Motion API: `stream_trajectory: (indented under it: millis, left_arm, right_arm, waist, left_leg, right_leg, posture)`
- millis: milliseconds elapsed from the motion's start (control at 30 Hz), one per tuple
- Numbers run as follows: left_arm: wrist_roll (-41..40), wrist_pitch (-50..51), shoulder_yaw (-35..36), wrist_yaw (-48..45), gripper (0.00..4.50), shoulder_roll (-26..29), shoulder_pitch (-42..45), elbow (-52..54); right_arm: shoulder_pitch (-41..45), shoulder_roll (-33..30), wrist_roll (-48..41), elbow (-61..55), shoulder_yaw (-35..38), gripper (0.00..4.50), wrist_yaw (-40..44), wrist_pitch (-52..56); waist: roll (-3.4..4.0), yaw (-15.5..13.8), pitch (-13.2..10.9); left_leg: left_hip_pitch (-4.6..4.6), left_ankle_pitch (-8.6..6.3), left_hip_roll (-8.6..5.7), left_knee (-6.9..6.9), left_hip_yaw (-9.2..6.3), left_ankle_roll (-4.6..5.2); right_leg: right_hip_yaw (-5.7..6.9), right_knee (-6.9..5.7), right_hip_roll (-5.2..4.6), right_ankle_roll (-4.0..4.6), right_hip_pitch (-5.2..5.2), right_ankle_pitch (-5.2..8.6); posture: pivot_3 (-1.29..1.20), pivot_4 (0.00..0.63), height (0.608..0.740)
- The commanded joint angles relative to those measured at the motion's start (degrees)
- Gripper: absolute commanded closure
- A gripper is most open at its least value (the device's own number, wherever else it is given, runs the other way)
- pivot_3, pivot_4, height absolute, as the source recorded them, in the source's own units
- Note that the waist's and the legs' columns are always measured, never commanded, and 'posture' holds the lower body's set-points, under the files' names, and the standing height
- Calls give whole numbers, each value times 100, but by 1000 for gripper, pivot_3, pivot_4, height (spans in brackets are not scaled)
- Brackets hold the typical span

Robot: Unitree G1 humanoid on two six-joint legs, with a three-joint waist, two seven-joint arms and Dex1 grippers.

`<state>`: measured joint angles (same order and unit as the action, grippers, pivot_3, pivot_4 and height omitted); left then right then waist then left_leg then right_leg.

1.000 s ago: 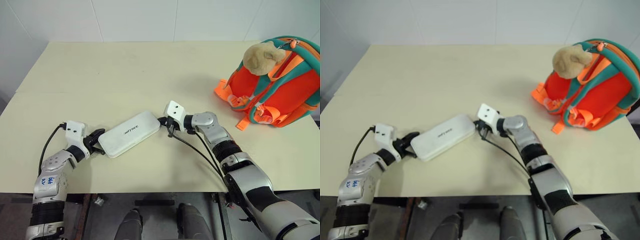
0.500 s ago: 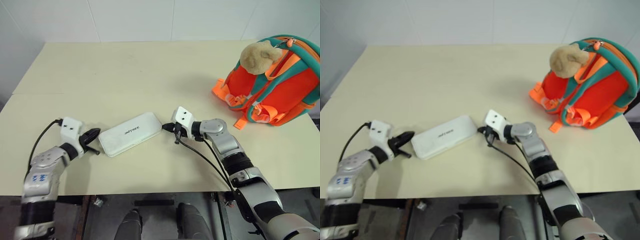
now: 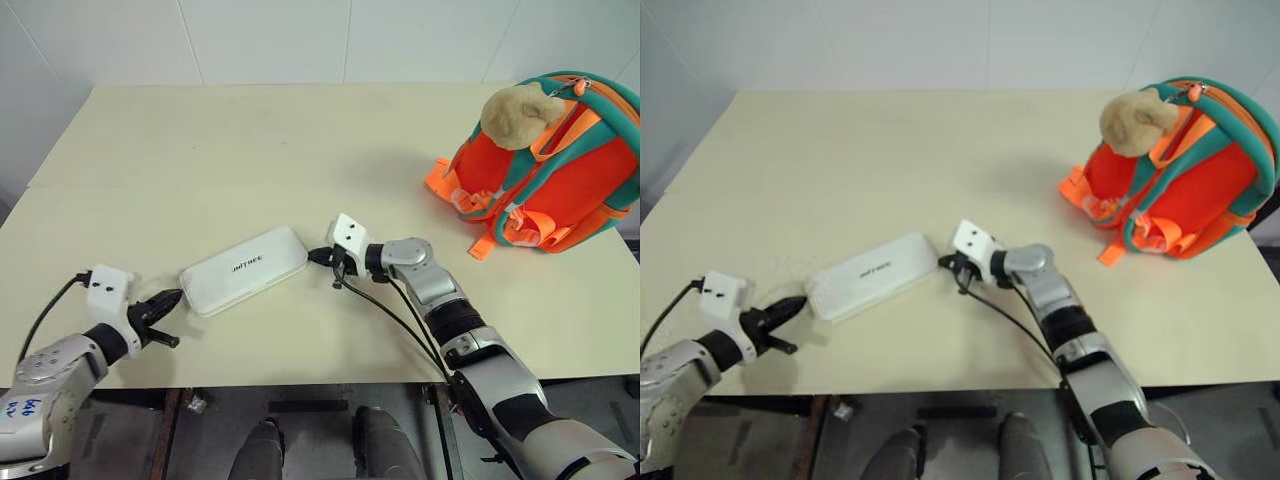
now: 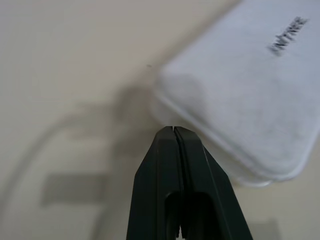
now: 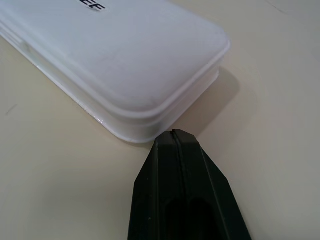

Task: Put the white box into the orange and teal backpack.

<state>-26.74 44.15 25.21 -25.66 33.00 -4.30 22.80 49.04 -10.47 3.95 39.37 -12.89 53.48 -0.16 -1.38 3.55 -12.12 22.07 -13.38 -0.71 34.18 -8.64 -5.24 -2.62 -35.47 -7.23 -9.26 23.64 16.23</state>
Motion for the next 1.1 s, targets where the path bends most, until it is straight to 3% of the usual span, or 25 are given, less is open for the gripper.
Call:
stream_trajectory:
  millis: [33, 400, 800, 1100]
  left_arm:
    - [43, -175, -200, 99, 4465, -104, 202, 79]
    - [274, -702, -564, -117, 4465, -25, 650, -686]
    - [498, -1400, -1341, -991, 4465, 169, 1697, -1964]
    - [692, -1803, -1728, -1401, 4465, 130, 2276, -2647]
  right_arm:
    - [128, 64, -88, -13, -7, 4489, 31, -138]
    - [-208, -422, -239, -697, 54, 4489, 366, 194]
    - [-1446, -1558, -656, -2926, 215, 4489, 708, 1463]
    - [-1959, -2082, -843, -3774, 424, 4489, 494, 2101]
  waist:
    - [0, -30, 0]
    - [-1, -56, 1]
    - [-1, -187, 1]
    - [-2, -198, 1]
  left_leg:
    - [0, 0, -1, 0, 0, 0]
    - [3, 2, -1, 1, 0, -4]
    - [4, 1, -2, 1, 0, -3]
    - [7, 1, -2, 2, 0, -2]
  right_leg:
    - [0, -1, 0, 0, 0, 0]
    - [1, 8, 0, 2, -2, -3]
    - [2, 19, 0, -2, -6, -5]
    - [4, 31, -1, -7, -10, -8]
  posture:
    - [0, 150, 740]
    - [0, 150, 740]
    - [0, 150, 740]
    - [0, 150, 740]
